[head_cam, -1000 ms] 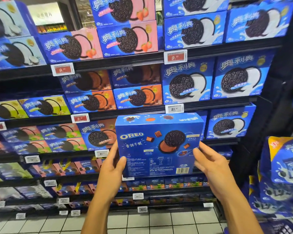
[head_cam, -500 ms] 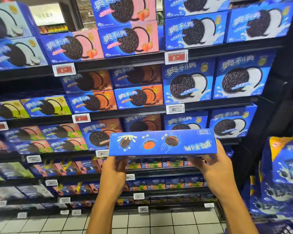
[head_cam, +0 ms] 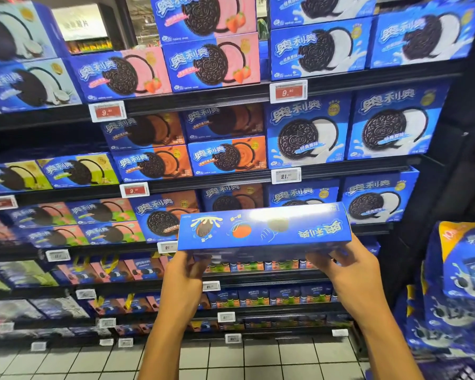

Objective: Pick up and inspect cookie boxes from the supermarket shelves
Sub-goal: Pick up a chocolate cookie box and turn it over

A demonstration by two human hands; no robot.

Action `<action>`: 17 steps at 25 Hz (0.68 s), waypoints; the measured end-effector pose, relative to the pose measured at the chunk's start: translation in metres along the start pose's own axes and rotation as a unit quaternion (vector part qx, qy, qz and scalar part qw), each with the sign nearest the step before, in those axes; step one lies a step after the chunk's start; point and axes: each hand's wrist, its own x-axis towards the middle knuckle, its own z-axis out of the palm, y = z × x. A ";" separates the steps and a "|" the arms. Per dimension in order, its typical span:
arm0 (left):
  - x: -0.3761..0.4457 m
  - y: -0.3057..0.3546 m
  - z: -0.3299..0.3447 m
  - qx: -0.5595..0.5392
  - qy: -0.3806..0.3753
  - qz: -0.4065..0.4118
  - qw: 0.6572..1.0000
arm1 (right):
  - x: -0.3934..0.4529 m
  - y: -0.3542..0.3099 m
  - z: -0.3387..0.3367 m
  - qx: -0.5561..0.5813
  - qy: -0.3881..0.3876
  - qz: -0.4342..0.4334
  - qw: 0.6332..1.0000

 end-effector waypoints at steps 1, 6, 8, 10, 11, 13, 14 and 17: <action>0.000 0.001 -0.002 -0.001 -0.005 0.006 1.000 | 0.000 0.001 -0.001 0.000 0.000 0.006 1.000; 0.002 0.001 -0.010 -0.041 -0.037 0.042 0.998 | 0.002 0.012 -0.001 -0.024 -0.012 0.035 0.999; 0.003 -0.002 -0.009 -0.052 -0.044 0.031 0.997 | 0.003 0.014 0.000 -0.011 -0.011 0.049 0.999; 0.005 -0.004 -0.004 -0.065 -0.045 0.012 0.997 | 0.004 0.015 0.002 0.003 0.001 0.063 0.998; 0.005 -0.005 -0.002 -0.072 -0.043 0.004 0.996 | 0.004 0.015 0.004 0.012 0.008 0.068 0.998; 0.005 -0.007 0.002 -0.092 -0.036 -0.014 0.995 | 0.005 0.014 0.008 0.030 0.016 0.081 0.996; 0.005 -0.008 0.004 -0.102 -0.035 -0.026 0.994 | 0.005 0.013 0.009 0.036 0.016 0.088 0.995; 0.005 -0.008 0.006 -0.112 -0.040 -0.053 0.991 | 0.005 0.016 0.009 0.045 0.019 0.100 0.994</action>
